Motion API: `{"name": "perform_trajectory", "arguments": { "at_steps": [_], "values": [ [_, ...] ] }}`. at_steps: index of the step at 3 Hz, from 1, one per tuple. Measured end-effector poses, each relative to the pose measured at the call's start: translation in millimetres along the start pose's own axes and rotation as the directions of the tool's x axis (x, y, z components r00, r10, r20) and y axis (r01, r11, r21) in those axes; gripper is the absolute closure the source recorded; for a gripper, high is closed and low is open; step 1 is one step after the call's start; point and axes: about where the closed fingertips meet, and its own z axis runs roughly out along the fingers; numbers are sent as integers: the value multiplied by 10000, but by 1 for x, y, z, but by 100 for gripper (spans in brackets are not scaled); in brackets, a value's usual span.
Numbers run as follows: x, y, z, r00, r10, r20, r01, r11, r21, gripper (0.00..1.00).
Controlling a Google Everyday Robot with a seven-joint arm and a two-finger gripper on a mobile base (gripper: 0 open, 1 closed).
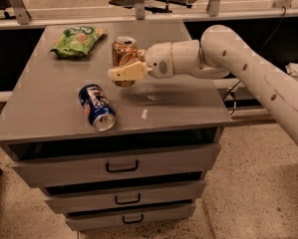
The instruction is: Move orange can near pepsi can
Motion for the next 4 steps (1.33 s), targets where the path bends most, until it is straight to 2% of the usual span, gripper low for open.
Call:
{"name": "perform_trajectory", "arguments": {
  "at_steps": [1,3,4],
  "values": [
    [4,11,6,10000,-12,-72,7,9974,-723,52],
    [10,31,15,9999,169,-22,-171,9835,-1803,6],
    [13,37,19,9993,366,21,-354,9778,-2063,0]
  ]
}}
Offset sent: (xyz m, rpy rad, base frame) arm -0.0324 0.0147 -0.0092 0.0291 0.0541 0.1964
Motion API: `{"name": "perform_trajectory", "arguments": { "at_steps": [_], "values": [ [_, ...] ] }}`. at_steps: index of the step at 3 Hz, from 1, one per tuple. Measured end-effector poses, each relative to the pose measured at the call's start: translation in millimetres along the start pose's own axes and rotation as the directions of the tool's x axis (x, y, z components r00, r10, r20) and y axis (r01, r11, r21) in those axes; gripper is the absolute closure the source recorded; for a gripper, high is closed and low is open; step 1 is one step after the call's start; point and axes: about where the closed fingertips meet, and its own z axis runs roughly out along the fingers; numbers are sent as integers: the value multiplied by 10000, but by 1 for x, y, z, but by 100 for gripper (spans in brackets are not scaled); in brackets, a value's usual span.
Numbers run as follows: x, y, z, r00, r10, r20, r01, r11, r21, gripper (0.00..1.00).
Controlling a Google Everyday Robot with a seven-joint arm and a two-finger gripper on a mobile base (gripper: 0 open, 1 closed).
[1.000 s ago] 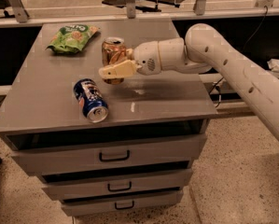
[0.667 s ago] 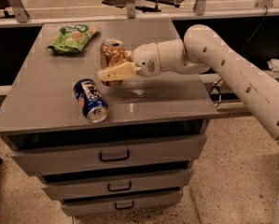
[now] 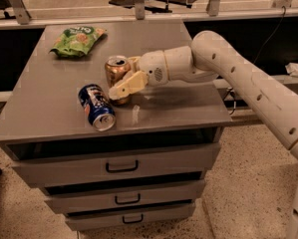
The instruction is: Move orange can near pepsi can
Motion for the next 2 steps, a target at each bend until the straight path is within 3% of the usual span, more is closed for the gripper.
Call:
{"name": "perform_trajectory", "arguments": {
  "at_steps": [1,2],
  "values": [
    [0,0,0,10000,12,3,-12,10000,-11,0],
    [-9,-18,-34,9985,-464,-287,491,9935,1029,0]
  ]
}}
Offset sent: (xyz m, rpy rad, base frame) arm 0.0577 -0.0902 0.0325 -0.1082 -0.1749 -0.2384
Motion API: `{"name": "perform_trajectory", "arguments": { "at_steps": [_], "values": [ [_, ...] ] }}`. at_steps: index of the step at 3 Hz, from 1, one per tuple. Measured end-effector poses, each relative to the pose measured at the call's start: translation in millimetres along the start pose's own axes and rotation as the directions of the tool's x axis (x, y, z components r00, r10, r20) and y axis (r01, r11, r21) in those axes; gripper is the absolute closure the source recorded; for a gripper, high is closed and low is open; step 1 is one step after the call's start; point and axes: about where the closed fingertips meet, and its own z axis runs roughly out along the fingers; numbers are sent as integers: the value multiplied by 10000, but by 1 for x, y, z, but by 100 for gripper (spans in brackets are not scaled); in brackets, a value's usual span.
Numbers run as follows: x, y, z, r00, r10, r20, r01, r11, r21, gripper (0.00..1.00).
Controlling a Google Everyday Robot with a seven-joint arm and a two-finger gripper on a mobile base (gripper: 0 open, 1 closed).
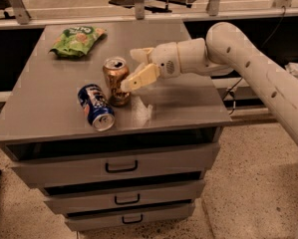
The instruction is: Move orange can near pepsi can
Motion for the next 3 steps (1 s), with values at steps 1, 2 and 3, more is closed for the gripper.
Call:
{"name": "perform_trajectory", "arguments": {
  "at_steps": [1,2,3],
  "values": [
    [-20,-36,-71,9962,-827,-272,863,9795,1819,0],
    [-46,-70,-154,9857,-1644,-379,1668,9163,3640,0],
    [-60,-74,-170,9811,-1906,-327,1878,8993,3949,0]
  ]
}}
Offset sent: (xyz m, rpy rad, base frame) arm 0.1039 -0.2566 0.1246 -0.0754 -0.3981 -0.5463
